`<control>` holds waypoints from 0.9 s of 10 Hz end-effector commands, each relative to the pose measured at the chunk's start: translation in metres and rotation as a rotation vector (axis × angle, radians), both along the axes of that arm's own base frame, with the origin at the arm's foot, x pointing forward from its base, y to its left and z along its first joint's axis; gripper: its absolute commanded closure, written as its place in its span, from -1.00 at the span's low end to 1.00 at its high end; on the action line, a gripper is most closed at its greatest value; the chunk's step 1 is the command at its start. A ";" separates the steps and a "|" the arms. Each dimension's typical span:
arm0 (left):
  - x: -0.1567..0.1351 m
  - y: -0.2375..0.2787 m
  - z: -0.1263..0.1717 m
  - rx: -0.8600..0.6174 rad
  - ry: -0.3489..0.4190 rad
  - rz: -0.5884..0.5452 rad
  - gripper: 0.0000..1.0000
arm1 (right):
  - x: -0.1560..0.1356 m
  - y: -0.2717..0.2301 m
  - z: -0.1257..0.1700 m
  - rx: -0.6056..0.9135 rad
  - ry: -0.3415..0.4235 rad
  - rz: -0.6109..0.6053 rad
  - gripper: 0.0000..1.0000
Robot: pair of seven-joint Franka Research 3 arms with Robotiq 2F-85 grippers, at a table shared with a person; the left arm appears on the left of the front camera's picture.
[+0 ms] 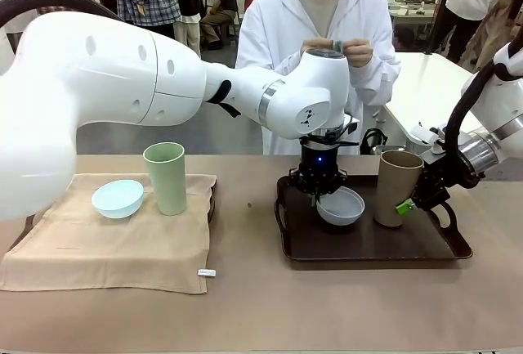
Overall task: Set up a tray with a mat and arrange the tableware.
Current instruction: Pick up the Picnic Bowl and Reusable plastic cup from the Handle tray in front of the human's position and hold them in the air.
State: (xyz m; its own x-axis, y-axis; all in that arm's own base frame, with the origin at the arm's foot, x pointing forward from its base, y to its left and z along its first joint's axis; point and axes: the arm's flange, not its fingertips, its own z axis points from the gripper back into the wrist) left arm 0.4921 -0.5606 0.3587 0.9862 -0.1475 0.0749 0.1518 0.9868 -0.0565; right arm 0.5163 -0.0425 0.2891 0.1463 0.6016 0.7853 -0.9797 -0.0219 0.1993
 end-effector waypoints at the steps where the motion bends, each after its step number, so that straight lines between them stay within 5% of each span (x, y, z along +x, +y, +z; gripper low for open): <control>1: 0.004 -0.003 0.001 0.011 0.019 0.043 1.00 | 0.001 -0.001 0.001 0.018 -0.032 -0.022 1.00; 2: 0.001 0.001 0.008 0.029 0.025 0.049 1.00 | -0.005 -0.002 0.017 0.020 -0.040 -0.028 -0.51; 3: -0.003 0.009 0.024 0.039 0.054 0.054 1.00 | -0.018 -0.005 0.049 0.014 -0.072 -0.035 -0.51; 6: -0.040 0.044 0.124 -0.069 -0.025 0.069 1.00 | -0.080 -0.016 0.179 -0.038 -0.238 -0.066 -0.51; 9: -0.078 0.053 0.196 -0.122 -0.117 0.104 1.00 | -0.104 -0.008 0.228 -0.073 -0.282 -0.068 -0.51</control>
